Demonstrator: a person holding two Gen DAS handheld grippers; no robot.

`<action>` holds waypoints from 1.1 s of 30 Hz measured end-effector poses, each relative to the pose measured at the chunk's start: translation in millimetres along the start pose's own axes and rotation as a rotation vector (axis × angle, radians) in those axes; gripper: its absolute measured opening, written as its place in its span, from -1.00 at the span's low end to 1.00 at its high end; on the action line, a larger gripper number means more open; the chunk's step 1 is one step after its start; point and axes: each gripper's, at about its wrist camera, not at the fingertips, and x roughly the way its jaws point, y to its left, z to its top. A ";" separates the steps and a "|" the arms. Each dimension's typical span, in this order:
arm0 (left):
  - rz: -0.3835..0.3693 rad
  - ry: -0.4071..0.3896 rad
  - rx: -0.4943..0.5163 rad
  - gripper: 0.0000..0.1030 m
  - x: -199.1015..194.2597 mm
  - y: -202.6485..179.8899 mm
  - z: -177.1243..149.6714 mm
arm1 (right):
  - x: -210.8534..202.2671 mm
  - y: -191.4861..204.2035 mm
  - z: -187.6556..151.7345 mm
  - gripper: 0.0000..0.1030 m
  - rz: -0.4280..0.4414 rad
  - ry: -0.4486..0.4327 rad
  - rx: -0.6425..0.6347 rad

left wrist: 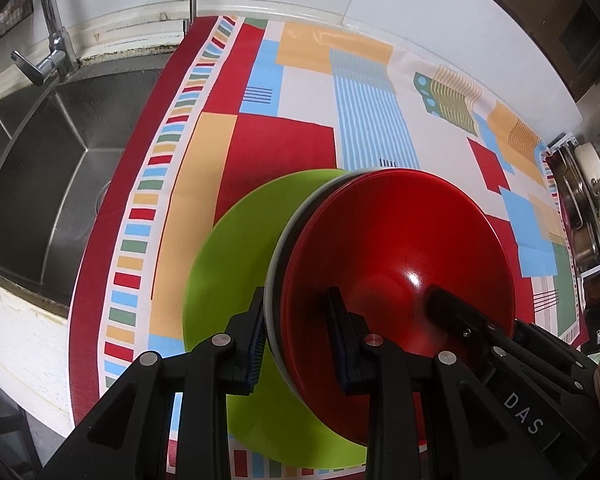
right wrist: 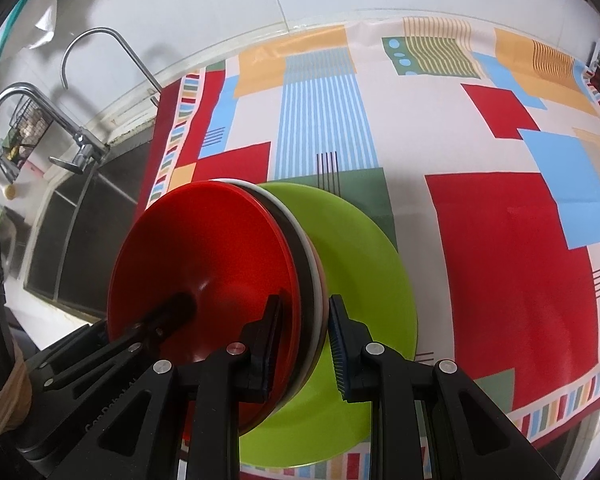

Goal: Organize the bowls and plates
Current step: 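Carry the nested bowls with both grippers onto the lime-green plate, then lower the bowls onto the green plate and open both grippers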

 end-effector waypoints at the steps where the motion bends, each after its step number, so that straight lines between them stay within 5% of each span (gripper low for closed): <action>1: 0.000 0.004 0.001 -0.46 1.2 0.2 -0.3 | 0.4 -0.3 -0.5 -0.52 -0.001 0.001 0.000; 19: 0.002 -0.039 0.049 -0.45 -8.8 2.2 -2.5 | 1.4 2.7 -9.9 -0.50 -0.022 -0.045 -0.026; 23: -0.003 -0.085 0.056 -0.33 -26.8 3.4 -5.4 | -16.2 3.3 -15.7 -0.31 -0.035 -0.125 -0.037; 28: 0.010 -0.183 0.086 0.14 -55.6 -4.8 -21.5 | -51.6 0.5 -27.1 0.09 -0.092 -0.266 -0.052; 33: 0.005 -0.236 0.089 0.27 -74.8 -13.9 -47.0 | -75.7 -8.8 -39.0 0.34 -0.089 -0.329 -0.052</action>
